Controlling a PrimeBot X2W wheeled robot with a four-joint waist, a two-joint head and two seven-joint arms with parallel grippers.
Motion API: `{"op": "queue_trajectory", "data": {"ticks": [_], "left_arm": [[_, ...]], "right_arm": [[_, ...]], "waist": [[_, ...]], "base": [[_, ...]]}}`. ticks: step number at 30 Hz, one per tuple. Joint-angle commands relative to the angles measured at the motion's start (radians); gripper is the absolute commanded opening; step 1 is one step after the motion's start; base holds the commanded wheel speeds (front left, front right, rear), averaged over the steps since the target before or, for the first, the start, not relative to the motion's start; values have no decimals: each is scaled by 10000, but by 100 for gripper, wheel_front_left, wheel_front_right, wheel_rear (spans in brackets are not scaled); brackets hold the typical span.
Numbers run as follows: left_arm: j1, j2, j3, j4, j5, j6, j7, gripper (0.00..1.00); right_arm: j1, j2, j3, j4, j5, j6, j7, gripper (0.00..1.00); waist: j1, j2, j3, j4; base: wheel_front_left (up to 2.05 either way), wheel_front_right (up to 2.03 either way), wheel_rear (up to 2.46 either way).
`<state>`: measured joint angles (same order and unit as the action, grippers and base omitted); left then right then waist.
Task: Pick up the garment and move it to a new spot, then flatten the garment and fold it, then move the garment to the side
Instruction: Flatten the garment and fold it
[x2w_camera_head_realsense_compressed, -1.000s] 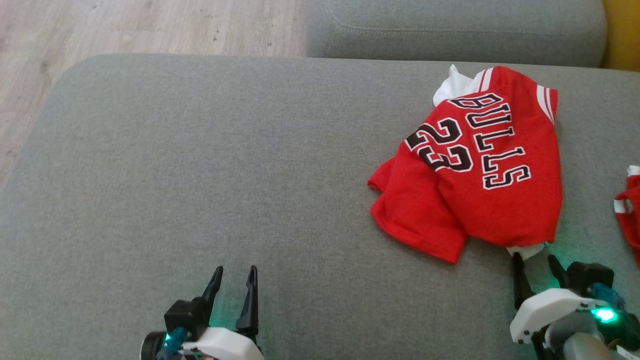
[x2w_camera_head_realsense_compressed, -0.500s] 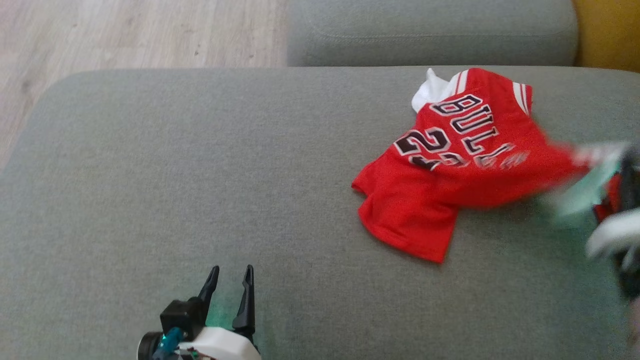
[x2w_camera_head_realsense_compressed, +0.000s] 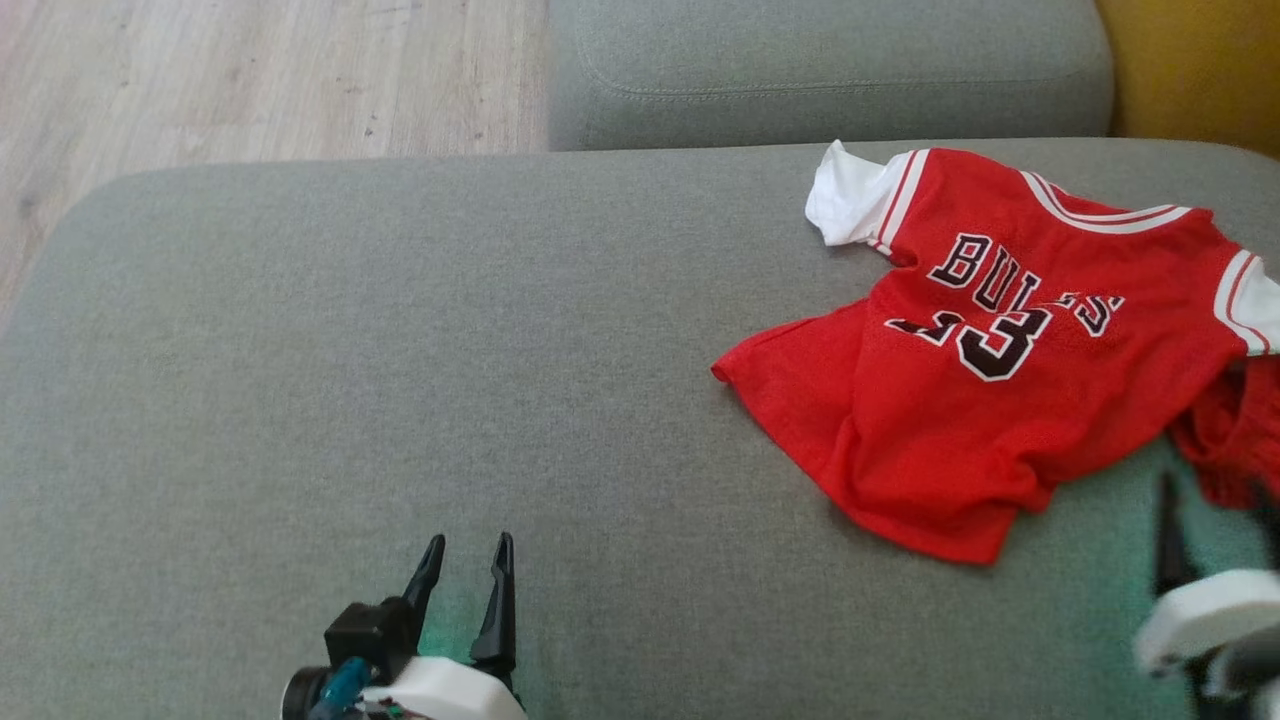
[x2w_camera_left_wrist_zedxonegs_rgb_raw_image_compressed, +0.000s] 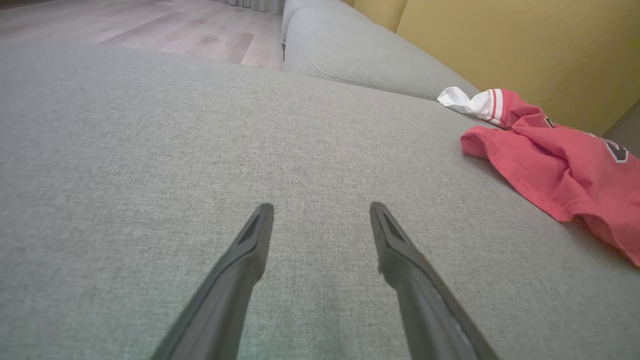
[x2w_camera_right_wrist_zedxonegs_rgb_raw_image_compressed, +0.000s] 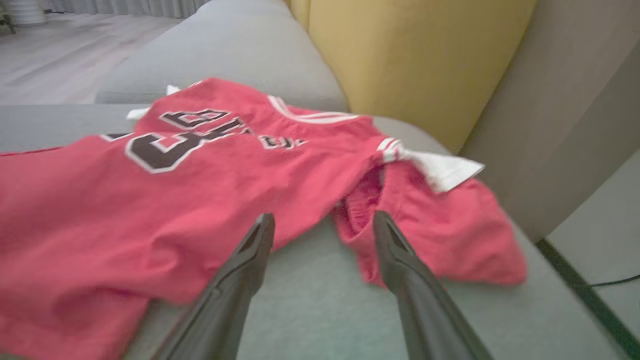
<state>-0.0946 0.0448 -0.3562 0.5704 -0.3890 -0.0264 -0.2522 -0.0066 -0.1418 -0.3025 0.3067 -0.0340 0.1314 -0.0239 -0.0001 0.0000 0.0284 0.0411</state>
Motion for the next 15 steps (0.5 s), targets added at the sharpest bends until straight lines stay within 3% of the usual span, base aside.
{"op": "queue_trajectory", "data": {"ticks": [1, 8, 15], "left_arm": [[-228, 55, 247, -269, -15, 27, -95, 100], [-315, 55, 273, -177, 93, -32, -95, 100], [-357, 55, 250, -135, 150, -69, -95, 100]], "right_arm": [[-407, -80, 438, -477, 152, -7, -157, 100], [64, 408, 2486, 323, 1144, -7, -350, 100], [-183, 558, 2958, 1610, 1515, -7, 172, 100]], "waist": [[1, 0, 27, 19], [1, 0, 115, 185], [1, 0, 176, 473]], "base": [[0, 0, 0], [0, 0, 0], [0, 0, 0]]}}
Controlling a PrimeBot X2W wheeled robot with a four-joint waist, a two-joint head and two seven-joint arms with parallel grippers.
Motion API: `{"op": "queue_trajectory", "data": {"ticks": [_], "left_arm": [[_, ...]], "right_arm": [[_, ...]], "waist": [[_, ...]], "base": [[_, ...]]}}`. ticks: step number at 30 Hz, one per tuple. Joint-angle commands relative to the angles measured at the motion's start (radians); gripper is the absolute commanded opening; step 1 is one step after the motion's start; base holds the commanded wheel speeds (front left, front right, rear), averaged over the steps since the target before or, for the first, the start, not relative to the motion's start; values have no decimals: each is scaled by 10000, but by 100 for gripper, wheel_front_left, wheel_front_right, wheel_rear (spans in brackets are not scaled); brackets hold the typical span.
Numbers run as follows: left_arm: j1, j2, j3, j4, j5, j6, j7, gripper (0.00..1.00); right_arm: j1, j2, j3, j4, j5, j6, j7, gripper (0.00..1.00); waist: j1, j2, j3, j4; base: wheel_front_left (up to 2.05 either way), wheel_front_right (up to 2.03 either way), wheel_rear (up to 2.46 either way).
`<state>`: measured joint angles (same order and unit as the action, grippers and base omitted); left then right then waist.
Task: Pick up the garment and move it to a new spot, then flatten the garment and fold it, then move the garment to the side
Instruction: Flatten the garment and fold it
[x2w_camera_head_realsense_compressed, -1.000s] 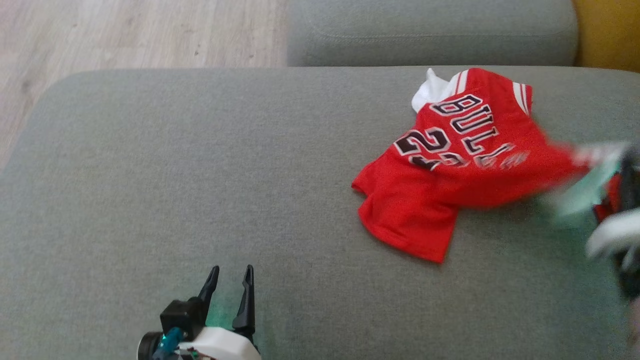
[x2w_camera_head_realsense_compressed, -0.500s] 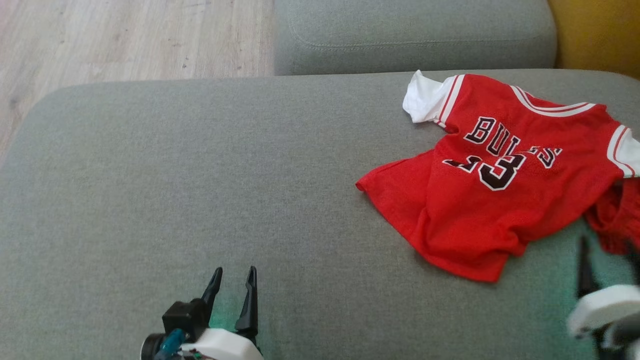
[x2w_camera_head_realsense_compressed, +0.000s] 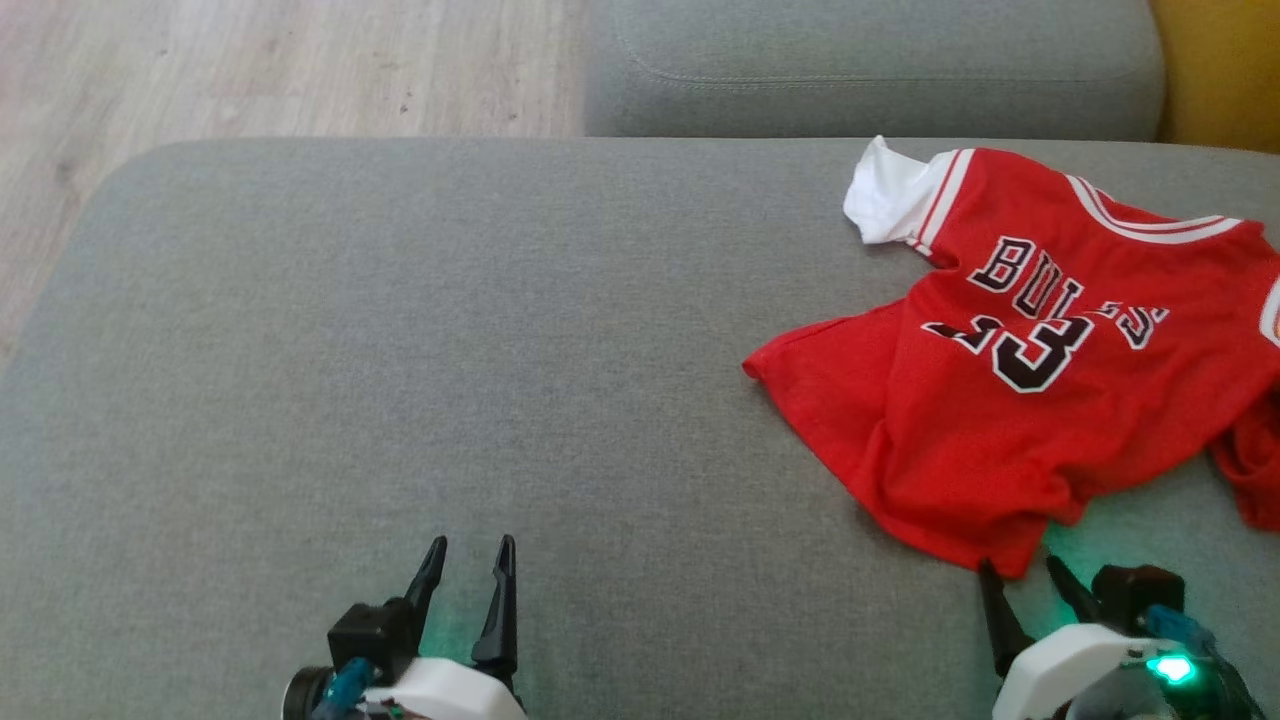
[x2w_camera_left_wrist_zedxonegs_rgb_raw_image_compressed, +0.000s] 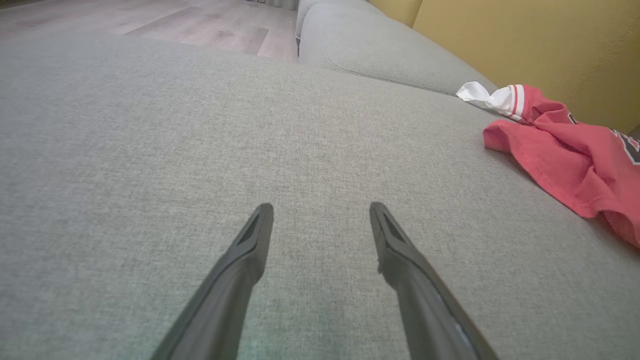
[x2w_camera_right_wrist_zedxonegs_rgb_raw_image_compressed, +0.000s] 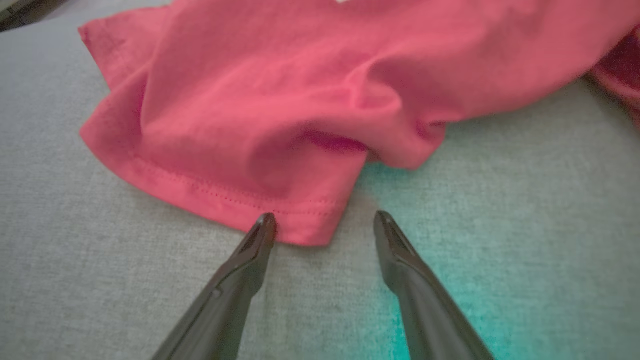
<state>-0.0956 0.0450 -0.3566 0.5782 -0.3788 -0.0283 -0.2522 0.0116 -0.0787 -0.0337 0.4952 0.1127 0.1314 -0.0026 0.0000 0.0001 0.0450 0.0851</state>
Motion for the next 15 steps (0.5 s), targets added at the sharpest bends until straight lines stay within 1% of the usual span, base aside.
{"op": "queue_trajectory", "data": {"ticks": [1, 2, 3, 4, 7, 10, 12, 15], "left_arm": [[-353, 53, 256, -210, 50, -49, -95, 100], [-360, 53, 254, -207, 51, -56, -95, 100], [-366, 53, 259, -205, 48, -57, -95, 100], [-370, 53, 263, -206, 52, -62, -95, 100], [-387, 53, 251, -244, 70, -88, -95, 100], [-400, 53, 184, -276, 66, -116, -95, 100], [-410, 53, 109, -281, 57, -139, -95, 100], [-478, 53, -64, -263, 43, -186, -95, 100]], "right_arm": [[-402, -58, 316, -128, 58, -7, 0, 100], [-446, -42, 406, -19, 83, -7, -8, 72], [-500, -19, 520, 48, 166, -7, -74, 11], [-570, -3, 685, 76, 240, -7, -183, 0], [-828, 15, 1402, -30, 435, -7, -602, 0], [-1281, 11, 2504, -274, 752, -7, -886, 0], [-1752, 39, 3327, -475, 1015, -7, -946, 0], [-2657, 136, 4547, -608, 1502, -7, -830, 0]], "waist": [[0, -1, 18, 75], [0, -1, 28, 116], [0, -1, 36, 157], [0, -1, 42, 199], [0, -1, 73, 357], [0, -1, 81, 594], [0, -1, 73, 841], [0, -1, 85, 1397]], "base": [[0, 0, 0], [0, 0, 0], [0, 0, 0], [0, 0, 0], [0, 0, 0], [0, 0, 0], [0, 0, 0], [0, 0, 0]]}}
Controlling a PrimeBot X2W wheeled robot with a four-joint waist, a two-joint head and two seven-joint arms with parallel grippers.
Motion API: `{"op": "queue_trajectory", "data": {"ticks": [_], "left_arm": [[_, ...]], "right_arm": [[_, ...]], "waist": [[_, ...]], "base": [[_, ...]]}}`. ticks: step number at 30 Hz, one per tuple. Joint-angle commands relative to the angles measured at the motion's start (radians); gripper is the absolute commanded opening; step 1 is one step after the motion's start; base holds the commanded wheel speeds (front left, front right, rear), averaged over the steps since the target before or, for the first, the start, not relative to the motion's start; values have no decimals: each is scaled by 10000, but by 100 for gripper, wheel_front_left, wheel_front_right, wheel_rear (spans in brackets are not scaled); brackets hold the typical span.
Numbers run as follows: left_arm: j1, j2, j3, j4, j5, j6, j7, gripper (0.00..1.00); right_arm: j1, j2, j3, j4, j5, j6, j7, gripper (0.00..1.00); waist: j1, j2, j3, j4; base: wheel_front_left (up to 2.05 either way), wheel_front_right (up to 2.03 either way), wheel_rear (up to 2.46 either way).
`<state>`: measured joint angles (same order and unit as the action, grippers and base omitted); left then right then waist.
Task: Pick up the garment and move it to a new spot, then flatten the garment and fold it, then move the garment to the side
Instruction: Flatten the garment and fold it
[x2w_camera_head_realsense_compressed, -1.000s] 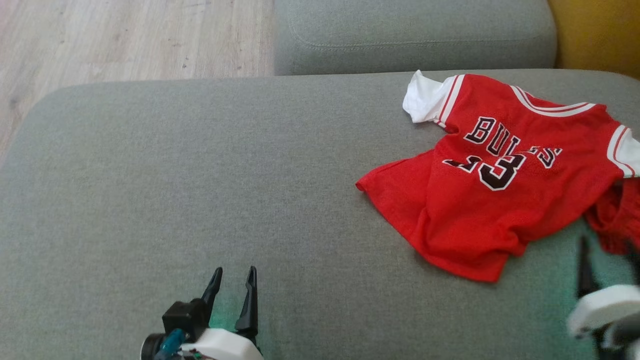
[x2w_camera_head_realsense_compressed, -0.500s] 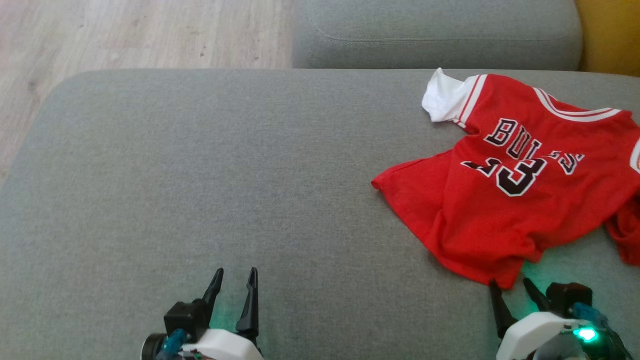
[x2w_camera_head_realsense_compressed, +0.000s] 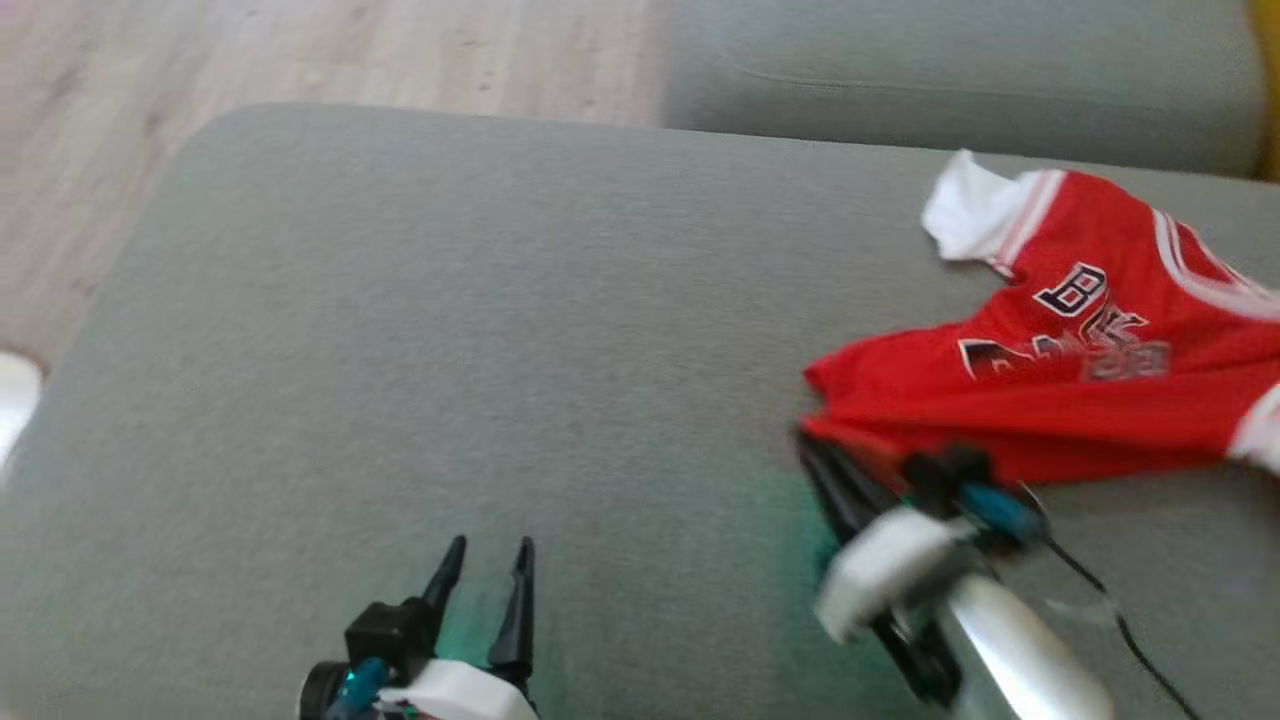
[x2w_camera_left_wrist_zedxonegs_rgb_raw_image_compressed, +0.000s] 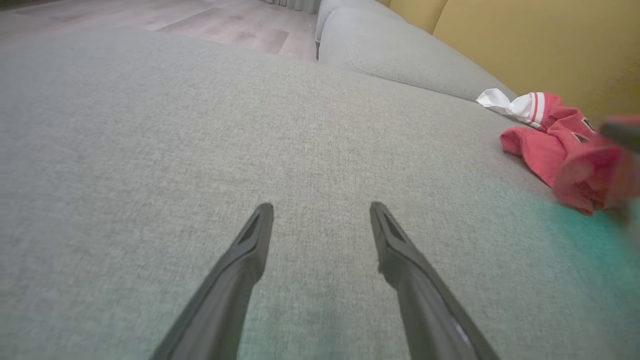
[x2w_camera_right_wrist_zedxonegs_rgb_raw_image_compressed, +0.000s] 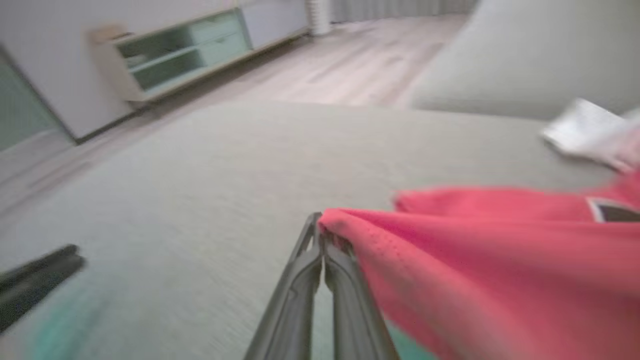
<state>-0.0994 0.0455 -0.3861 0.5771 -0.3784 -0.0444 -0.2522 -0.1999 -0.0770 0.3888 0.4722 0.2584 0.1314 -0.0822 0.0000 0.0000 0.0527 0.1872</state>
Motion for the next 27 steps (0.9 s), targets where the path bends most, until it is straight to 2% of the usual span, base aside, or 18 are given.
{"op": "queue_trajectory", "data": {"ticks": [1, 8, 12, 13, 14, 19, 23, 27], "left_arm": [[-467, 47, 174, -246, 12, -37, -95, 100], [-723, 47, -327, -223, -159, -56, -95, 100], [-769, 47, -567, -197, -302, 14, -95, 100], [-773, 47, -608, -194, -342, 31, -95, 100], [-773, 47, -636, -200, -377, 52, -95, 100], [-729, 47, -528, -251, -490, 212, -95, 100], [-689, 47, -219, -345, -487, 283, -95, 100], [-692, 47, 92, -412, -421, 301, -95, 100]], "right_arm": [[-887, 150, 715, -336, 199, -7, 12, 0], [-3279, 260, 2649, 444, 1304, -7, -61, 0], [-4317, 264, 3507, 1012, 2099, -7, -427, 0], [-4474, 264, 3667, 1157, 2380, -7, -533, 36], [-4581, 265, 3874, 1324, 2679, -7, -539, 100], [-4694, 266, 4503, 1775, 3808, -7, -584, 100], [-4504, 266, 4766, 2206, 4295, -7, -1027, 100], [-4019, 96, 4594, 2592, 4492, -7, -1454, 100]], "waist": [[0, 0, 20, 579], [0, 0, 256, 2272], [0, 0, 358, 2920], [0, 0, 378, 3006], [0, 0, 385, 3055], [0, 0, 377, 2852], [0, 0, 285, 2158], [0, 0, 170, 1334]], "base": [[0, 0, 0], [0, 0, 0], [0, 0, 0], [0, 0, 0], [0, 0, 0], [0, 0, 0], [0, 0, 0], [0, 0, 0]]}}
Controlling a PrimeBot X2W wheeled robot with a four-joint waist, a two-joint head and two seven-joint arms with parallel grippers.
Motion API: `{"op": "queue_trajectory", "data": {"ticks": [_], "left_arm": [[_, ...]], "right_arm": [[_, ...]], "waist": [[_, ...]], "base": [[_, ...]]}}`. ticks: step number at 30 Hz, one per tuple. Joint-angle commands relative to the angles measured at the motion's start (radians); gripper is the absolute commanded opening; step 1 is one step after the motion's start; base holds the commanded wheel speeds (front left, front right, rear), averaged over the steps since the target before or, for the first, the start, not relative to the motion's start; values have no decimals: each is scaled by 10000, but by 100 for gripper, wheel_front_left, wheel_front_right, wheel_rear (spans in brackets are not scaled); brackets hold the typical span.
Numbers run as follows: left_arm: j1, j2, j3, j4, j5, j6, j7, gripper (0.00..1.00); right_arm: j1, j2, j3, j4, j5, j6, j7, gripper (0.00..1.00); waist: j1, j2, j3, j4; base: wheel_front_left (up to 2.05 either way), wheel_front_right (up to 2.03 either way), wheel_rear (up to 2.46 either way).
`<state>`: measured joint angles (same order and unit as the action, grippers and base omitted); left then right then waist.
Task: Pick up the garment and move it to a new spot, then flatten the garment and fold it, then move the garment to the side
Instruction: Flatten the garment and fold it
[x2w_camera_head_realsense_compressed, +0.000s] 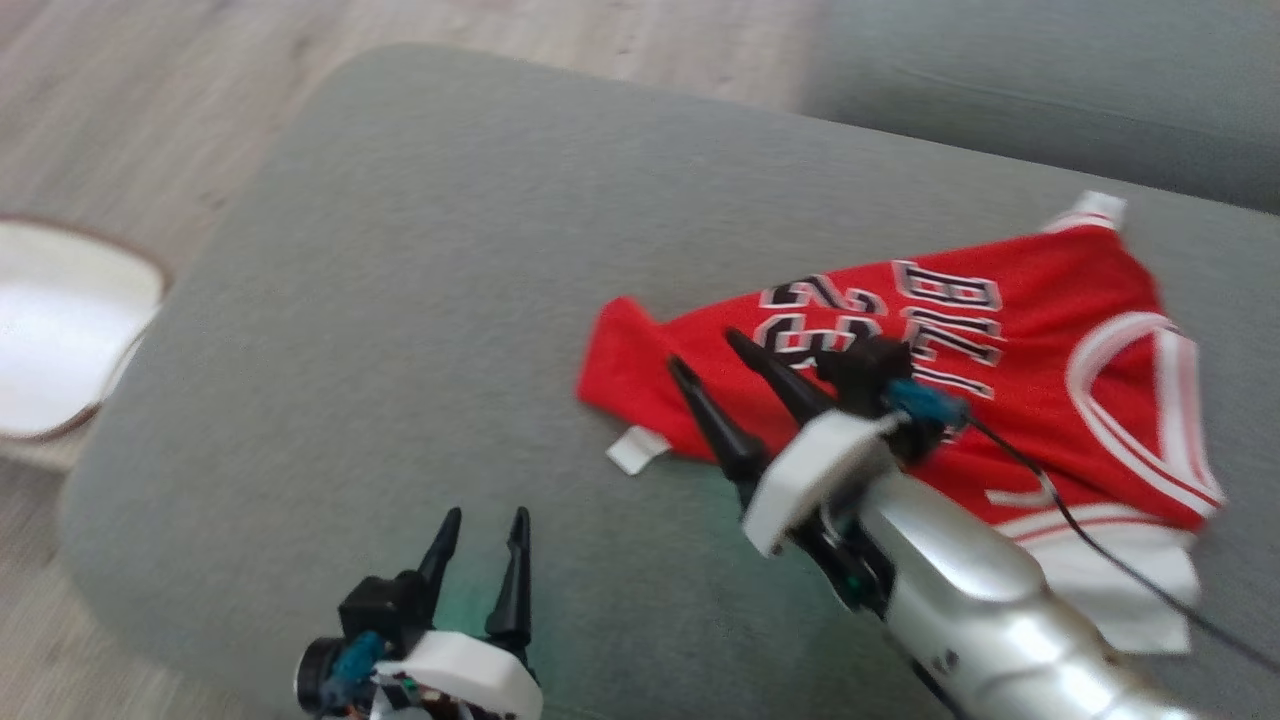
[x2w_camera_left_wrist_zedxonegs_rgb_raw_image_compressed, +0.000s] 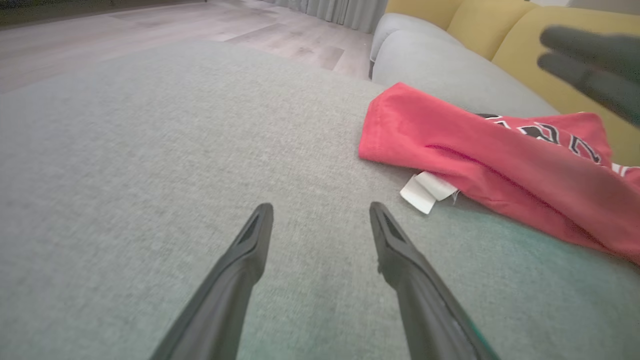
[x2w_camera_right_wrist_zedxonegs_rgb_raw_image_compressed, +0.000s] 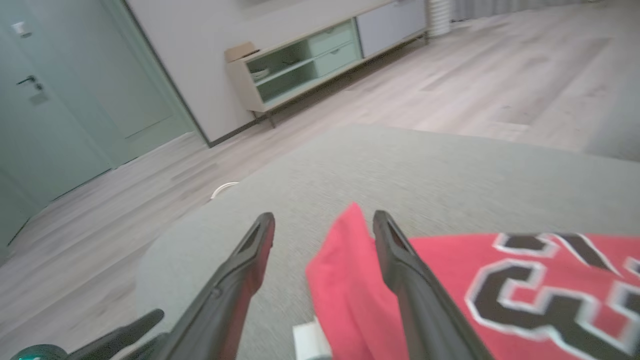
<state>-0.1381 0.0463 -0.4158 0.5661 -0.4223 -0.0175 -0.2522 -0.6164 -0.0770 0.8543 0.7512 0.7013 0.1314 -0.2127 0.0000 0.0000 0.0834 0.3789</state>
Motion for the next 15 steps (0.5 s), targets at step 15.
{"op": "queue_trajectory", "data": {"ticks": [15], "left_arm": [[-168, 39, 943, -292, 194, 31, -95, 100]], "right_arm": [[2983, -1401, -4796, 389, -1691, -7, -487, 100]], "waist": [[0, 0, -467, -2479]], "base": [[0, 0, 0]]}}
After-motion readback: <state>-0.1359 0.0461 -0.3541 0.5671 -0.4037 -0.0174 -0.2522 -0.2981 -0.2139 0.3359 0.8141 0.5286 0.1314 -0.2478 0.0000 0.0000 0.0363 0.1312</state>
